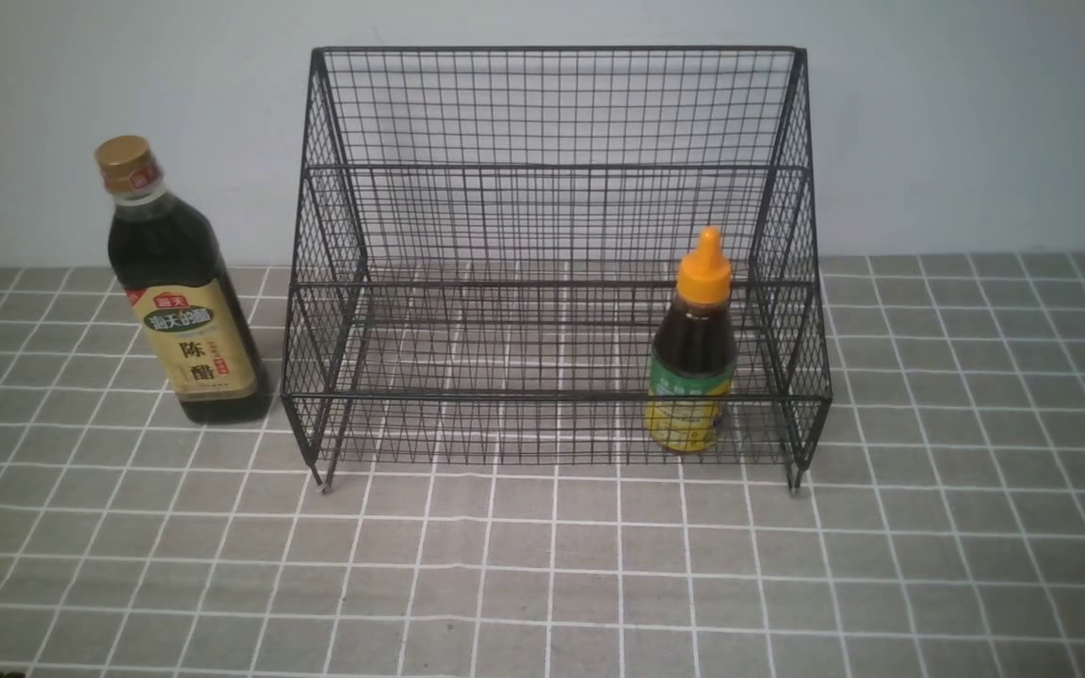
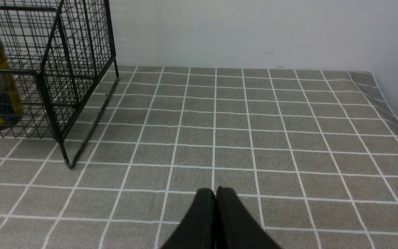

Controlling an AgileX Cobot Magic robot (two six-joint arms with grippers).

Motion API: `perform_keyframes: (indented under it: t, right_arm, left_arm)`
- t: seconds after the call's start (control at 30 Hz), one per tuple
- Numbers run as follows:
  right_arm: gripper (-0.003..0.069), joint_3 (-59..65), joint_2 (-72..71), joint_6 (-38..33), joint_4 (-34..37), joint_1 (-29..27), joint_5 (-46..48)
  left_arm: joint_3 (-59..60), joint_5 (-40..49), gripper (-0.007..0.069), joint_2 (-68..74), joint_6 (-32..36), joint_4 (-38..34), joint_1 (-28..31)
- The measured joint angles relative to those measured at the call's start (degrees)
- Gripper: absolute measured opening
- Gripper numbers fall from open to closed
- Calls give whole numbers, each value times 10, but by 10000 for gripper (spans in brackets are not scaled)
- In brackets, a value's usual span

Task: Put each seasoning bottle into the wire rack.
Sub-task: Use the left arm to grab the condiment bottle closest to it

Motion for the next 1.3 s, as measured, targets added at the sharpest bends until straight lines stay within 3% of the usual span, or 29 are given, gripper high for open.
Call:
perform_keyframes:
  t: [1.03,1.17,1.3]
  right_arm:
    - [-12,0,0,1,0,-1,0]
    - [-12,0,0,1,0,-1,0]
    - [-12,0,0,1,0,-1,0]
  left_arm:
    - [1,-4,-7,0,0,6,0]
    - [3,-58,-7,0,-13,-6,0]
    - [3,-181,-7,0,-23,-21,0]
